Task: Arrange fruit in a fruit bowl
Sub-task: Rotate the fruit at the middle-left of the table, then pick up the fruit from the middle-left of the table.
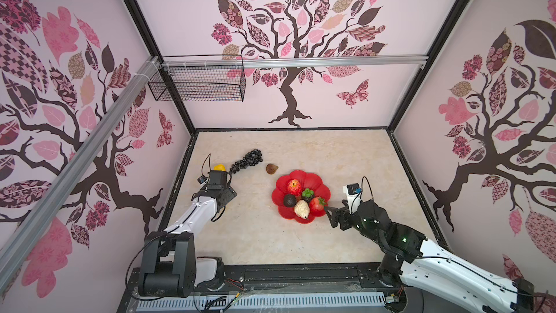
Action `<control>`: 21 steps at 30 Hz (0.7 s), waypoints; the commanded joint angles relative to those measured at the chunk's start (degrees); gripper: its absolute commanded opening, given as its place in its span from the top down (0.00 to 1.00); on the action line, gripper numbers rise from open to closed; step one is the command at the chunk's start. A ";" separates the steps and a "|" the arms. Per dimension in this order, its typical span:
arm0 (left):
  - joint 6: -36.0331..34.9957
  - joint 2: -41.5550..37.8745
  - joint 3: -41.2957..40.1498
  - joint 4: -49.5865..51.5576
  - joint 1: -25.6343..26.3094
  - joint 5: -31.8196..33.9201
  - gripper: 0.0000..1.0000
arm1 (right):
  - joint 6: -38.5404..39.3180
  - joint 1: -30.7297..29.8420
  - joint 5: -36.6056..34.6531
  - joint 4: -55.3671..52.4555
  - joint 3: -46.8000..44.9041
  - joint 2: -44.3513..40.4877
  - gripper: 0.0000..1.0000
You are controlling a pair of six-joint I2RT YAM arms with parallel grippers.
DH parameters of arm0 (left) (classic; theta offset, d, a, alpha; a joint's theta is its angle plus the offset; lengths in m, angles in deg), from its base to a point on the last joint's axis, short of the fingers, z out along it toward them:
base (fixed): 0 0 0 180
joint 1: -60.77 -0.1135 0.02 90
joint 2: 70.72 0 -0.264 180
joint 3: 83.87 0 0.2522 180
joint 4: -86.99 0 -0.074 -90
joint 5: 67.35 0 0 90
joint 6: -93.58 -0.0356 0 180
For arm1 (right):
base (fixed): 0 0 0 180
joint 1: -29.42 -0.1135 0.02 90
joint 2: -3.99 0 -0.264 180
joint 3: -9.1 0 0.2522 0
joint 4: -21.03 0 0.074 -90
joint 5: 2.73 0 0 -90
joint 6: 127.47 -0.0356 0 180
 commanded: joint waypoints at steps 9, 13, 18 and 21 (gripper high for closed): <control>-1.87 3.18 0.82 0.50 -0.56 2.42 0.07 | -0.28 0.16 0.36 -0.14 1.14 0.54 0.08; -1.59 4.91 1.39 -0.55 -0.63 0.80 0.10 | -0.45 0.16 0.69 -0.88 1.75 0.55 0.08; -1.47 4.56 1.07 -2.41 -2.21 -0.87 0.17 | -0.69 0.16 0.59 -1.26 1.76 0.20 0.08; -1.54 4.82 1.08 -2.93 -2.85 -1.91 0.19 | -0.76 0.16 1.06 -1.34 2.07 0.85 0.08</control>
